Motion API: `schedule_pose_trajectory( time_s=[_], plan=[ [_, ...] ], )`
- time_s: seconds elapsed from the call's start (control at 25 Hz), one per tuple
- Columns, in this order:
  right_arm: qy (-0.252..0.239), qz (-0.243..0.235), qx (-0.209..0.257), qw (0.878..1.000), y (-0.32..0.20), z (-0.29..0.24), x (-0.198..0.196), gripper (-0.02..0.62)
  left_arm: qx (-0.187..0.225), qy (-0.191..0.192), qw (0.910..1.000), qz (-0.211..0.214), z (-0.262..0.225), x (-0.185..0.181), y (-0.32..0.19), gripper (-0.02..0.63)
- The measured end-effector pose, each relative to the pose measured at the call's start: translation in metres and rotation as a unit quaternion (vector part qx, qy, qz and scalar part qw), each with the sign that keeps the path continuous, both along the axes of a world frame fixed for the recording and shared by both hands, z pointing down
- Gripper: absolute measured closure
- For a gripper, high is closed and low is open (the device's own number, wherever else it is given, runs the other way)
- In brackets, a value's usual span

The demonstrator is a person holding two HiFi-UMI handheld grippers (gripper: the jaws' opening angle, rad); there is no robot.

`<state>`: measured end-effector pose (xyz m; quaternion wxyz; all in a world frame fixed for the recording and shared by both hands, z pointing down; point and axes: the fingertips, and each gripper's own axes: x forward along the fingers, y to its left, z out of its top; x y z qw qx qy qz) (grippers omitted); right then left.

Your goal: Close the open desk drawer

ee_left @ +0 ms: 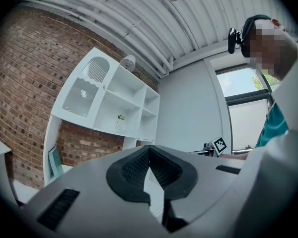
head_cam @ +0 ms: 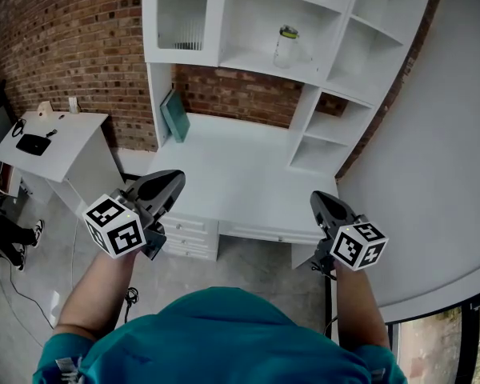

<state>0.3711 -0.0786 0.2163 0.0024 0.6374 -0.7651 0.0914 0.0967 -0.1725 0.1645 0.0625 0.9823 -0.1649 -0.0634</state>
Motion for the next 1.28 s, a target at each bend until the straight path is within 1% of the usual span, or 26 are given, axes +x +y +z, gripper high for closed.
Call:
schedule_pose_trajectory(
  time_s=[0.2,0.44,1.28],
  plan=[
    [-0.001,-0.002,-0.004,1.000,-0.0005,0.0006,0.0003,0.575,0.003,0.002,1.0000,0.001,-0.0019,-0.0010,0.0006,0.591],
    [0.013,-0.005,-0.002,1.000,-0.0006,-0.0008,-0.0026,0.577,0.000,0.002,1.0000,0.002,-0.0019,-0.0018,0.0026,0.591],
    [0.015,-0.016,0.002,1.000,0.0014,-0.0015,-0.0084,0.577,-0.006,0.005,1.0000,-0.003,-0.0001,-0.0063,0.0068,0.591]
  ],
)
